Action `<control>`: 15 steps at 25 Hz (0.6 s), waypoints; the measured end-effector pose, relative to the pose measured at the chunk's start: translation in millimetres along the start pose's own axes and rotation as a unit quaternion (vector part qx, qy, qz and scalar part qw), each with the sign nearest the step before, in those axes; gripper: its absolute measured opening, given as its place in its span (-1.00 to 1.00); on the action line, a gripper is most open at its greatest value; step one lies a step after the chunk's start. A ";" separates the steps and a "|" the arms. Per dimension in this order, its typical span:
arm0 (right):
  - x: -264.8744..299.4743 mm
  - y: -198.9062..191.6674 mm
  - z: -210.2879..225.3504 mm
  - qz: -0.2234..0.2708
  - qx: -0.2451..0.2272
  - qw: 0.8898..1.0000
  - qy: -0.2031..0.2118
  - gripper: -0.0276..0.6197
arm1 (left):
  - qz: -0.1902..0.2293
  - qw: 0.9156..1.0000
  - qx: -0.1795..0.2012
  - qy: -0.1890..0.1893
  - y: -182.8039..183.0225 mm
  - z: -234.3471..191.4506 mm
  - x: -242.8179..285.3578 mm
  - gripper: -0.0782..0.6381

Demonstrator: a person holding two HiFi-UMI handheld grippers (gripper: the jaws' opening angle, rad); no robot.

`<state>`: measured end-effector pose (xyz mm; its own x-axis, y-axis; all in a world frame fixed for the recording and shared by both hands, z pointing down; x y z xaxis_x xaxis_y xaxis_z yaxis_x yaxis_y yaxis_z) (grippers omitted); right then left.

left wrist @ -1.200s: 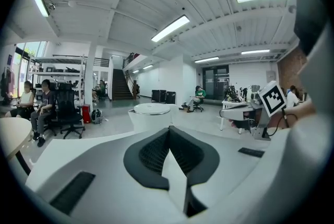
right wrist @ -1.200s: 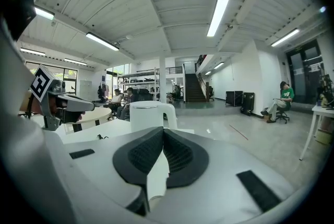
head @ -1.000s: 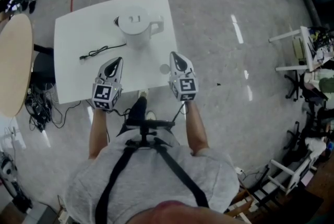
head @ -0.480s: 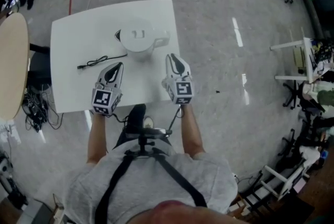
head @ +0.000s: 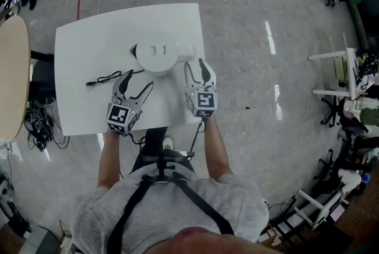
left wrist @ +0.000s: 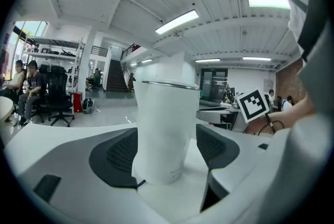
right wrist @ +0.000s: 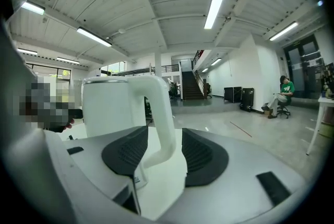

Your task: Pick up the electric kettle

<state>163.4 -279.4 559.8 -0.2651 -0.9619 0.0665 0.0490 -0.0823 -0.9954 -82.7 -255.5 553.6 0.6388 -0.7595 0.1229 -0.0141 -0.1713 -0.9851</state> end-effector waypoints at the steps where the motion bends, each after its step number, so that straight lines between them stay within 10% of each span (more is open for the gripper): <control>1: 3.5 3.1 -1.5 0.003 0.009 1.000 -0.003 -0.31 | -0.002 1.000 0.002 -0.004 -2.3 0.9 2.7 0.20; 15: 38.2 -9.9 -1.8 -0.004 -0.025 1.000 -0.004 -0.31 | -0.006 0.998 0.016 -0.056 -5.1 -4.7 24.6 0.28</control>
<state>151.0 -314.9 572.1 -0.2576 -0.9633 0.0750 -0.0020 -0.0771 -0.9970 -70.5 -276.3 562.2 0.7213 -0.6819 0.1215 0.0173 -0.1576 -0.9873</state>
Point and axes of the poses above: the fingertips, and each gripper's own axes: x forward along the fingers, z to its right, y out of its top, the point moved 8 cm from there along -x, backward along the fingers, and after that the axes turned 10 degrees about z, right-handed, at the moved point
